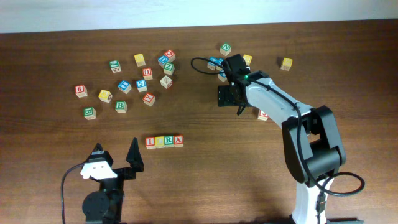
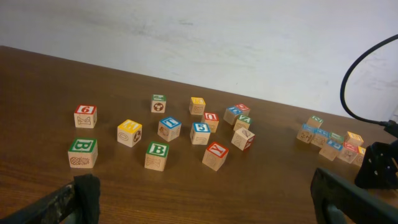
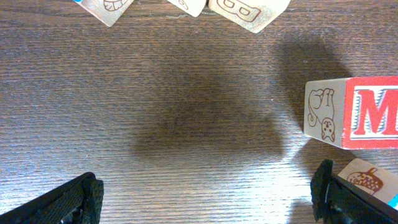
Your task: Spell out ICRA
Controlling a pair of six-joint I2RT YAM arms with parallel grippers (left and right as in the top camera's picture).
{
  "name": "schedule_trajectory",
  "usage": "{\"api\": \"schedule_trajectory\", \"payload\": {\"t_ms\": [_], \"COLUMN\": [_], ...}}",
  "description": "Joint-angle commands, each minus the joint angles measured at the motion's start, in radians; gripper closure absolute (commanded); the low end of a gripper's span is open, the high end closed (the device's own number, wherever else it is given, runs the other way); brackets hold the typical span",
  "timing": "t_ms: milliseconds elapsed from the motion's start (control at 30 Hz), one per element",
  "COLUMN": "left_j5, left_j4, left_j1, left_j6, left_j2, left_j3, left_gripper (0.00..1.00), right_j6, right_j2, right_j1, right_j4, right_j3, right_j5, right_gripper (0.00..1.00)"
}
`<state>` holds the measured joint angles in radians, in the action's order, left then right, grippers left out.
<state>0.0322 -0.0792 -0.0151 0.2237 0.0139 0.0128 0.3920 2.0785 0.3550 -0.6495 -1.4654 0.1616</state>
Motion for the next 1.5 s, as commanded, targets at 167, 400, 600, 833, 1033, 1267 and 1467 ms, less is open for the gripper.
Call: {"api": "schedule_trajectory", "payload": {"t_ms": [167, 400, 600, 833, 1033, 1267, 1467], "left_j5": [-0.018, -0.018, -0.018, -0.018, -0.018, -0.018, -0.018], "left_j4": [-0.004, -0.004, -0.004, -0.004, -0.004, -0.004, -0.004], "left_j1": [-0.004, -0.004, -0.004, -0.004, -0.004, -0.004, -0.004], "left_j6": [-0.017, -0.017, -0.017, -0.017, -0.017, -0.017, -0.017], "left_j2": [0.0, 0.0, 0.0, 0.0, 0.0, 0.0, 0.0], "left_j3": [-0.003, -0.003, -0.003, -0.003, -0.003, -0.003, -0.003], "left_gripper": [0.0, 0.01, 0.0, 0.0, 0.01, 0.01, 0.01], "right_j6": [0.001, 0.001, 0.001, 0.001, 0.001, 0.001, 0.001], "right_j2": [-0.001, -0.001, -0.001, -0.009, -0.122, -0.323, -0.463], "right_j1": [0.003, 0.003, 0.003, 0.003, 0.003, 0.003, 0.004], "right_j4": [0.0, 0.0, 0.0, 0.0, 0.0, 0.0, -0.001], "right_j3": [0.009, 0.009, 0.009, 0.009, 0.009, 0.009, 0.009], "right_j5": [0.019, 0.019, 0.019, 0.019, 0.019, 0.019, 0.019], "right_gripper": [0.02, 0.02, 0.01, 0.01, 0.02, 0.02, 0.02]}}
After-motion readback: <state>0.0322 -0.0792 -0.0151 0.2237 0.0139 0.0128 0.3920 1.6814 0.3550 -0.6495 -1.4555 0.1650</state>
